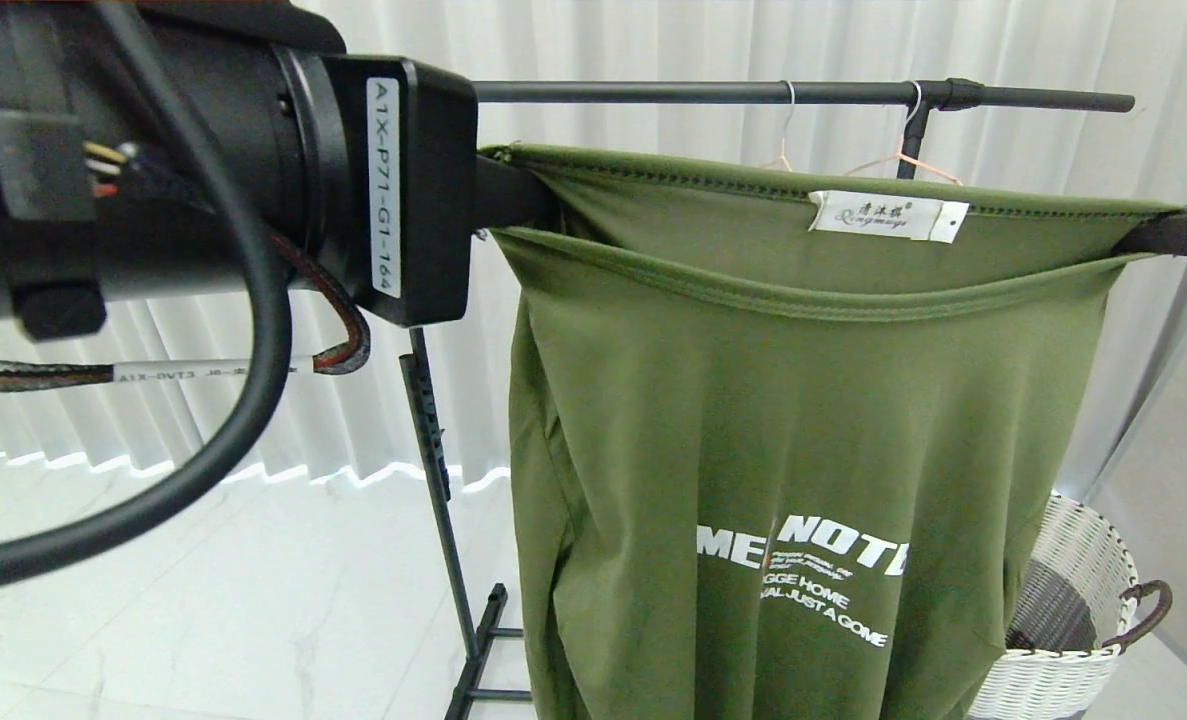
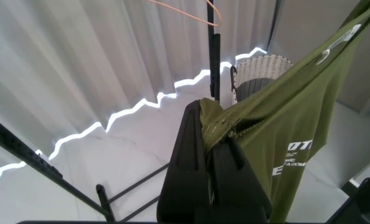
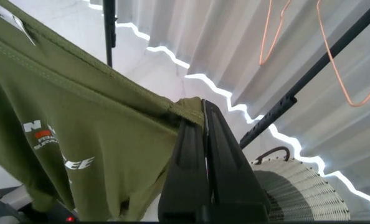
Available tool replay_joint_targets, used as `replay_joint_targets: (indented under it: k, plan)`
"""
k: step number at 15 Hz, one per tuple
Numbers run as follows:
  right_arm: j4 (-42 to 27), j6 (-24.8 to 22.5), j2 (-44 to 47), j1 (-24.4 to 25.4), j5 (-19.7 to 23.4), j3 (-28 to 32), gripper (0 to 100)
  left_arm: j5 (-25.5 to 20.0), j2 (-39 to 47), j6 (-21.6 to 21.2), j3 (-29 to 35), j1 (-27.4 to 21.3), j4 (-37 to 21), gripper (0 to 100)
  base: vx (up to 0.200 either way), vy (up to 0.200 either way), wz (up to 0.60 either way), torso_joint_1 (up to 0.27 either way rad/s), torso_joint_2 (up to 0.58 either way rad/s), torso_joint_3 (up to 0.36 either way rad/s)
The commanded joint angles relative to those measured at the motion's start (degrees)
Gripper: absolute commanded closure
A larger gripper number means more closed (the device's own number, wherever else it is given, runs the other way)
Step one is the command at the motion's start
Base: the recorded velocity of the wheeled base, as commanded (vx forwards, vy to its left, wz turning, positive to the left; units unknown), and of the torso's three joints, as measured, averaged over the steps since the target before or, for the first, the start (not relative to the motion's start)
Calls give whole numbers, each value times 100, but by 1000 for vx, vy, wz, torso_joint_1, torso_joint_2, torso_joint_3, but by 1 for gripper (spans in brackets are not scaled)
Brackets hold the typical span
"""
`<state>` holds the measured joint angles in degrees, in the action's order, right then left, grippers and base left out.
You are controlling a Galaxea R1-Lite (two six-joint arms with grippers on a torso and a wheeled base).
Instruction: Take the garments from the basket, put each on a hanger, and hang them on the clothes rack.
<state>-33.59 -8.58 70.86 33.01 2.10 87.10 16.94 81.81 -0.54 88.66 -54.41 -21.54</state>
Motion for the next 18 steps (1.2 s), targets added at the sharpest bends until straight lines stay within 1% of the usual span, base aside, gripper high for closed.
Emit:
replay_joint_targets:
  k: [1, 3, 4, 5, 8, 9, 11, 12, 14, 16, 17, 18]
  plan:
    - [1, -3, 15, -5, 1, 0, 100, 2, 2, 1, 11, 0, 1, 100, 0, 0, 0, 0, 0, 0]
    - [-16, -3, 6, 3, -8, -9, 100, 2, 10, 1, 20, 0, 1, 100, 0, 0, 0, 0, 0, 0]
    - [-25, -3, 6, 3, -16, -35, 0, 2, 10, 1, 11, 9, 1, 100, 0, 0, 0, 0, 0, 0]
    - [-34, -3, -11, 3, -16, -53, 0, 2, 37, 1, 11, 18, 1, 100, 0, 0, 0, 0, 0, 0]
    - [-8, -3, -187, 3, 28, -352, 0, 19, 89, 10, -7, 141, 1, 100, 0, 0, 0, 0, 0, 0]
    - [1, -3, -275, 3, 107, -440, 0, 90, 107, 10, -7, 167, 1, 100, 0, 0, 0, 0, 0, 0]
    - [1, -21, -459, 3, 458, -554, 0, 406, 212, 18, -7, 273, 1, 100, 0, 0, 0, 0, 0, 0]
    - [-8, -29, -521, 3, 529, -572, 0, 547, 221, 18, -24, 308, 1, 100, 0, 0, 0, 0, 0, 0]
    - [10, -3, -600, 12, 643, -615, 0, 599, 239, 27, -68, 369, 1, 100, 0, 0, 0, 0, 0, 0]
    - [10, 6, -688, 3, 1153, -633, 0, 608, 283, 36, -77, 378, 1, 100, 0, 0, 0, 0, 0, 0]
    - [10, 6, -697, 3, 1284, -633, 0, 608, 292, 27, -86, 378, 1, 100, 0, 0, 0, 0, 0, 0]
    - [10, -12, -679, -5, 1284, -642, 0, 608, 292, 18, -86, 378, 1, 100, 0, 0, 0, 0, 0, 0]
